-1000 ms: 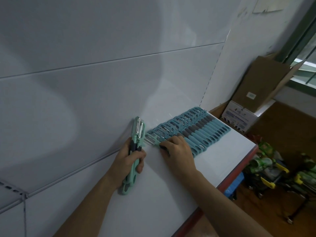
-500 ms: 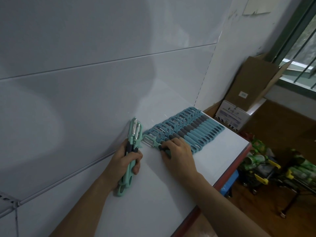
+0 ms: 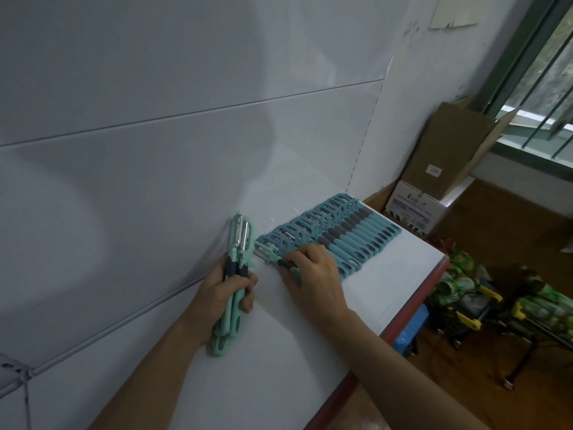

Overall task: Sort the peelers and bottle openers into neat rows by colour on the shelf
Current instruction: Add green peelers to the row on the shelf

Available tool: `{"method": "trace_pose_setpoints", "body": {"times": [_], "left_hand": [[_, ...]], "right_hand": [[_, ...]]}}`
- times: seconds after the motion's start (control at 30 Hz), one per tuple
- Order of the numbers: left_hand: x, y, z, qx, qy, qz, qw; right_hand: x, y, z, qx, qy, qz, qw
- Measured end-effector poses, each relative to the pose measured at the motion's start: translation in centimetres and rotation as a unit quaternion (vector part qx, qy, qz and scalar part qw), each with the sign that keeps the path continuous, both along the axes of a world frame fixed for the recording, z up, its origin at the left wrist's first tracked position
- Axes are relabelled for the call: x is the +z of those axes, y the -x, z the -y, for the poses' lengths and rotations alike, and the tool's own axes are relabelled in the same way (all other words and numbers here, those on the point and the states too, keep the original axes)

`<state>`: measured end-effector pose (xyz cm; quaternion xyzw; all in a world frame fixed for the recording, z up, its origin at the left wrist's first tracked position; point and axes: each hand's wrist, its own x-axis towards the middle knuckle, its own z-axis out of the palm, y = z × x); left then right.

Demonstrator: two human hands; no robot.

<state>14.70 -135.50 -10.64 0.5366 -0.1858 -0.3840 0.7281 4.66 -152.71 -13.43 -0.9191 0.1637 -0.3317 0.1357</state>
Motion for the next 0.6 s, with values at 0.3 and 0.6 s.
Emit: {"method": "trace_pose_setpoints", "body": {"times": [0.3,0.6], "left_hand": [[0.2,2.0,0.5,-0.059,0.002,0.056,0.997],[0.0,0.4,0.1,0.003,-0.021,0.029,0.999]], "right_hand": [[3.3,0.3,-5.2,0.054,-0.492,0.009,0.869],[3.8,1.2,-3.9,-0.035,-0.441,0.085,0.893]]}}
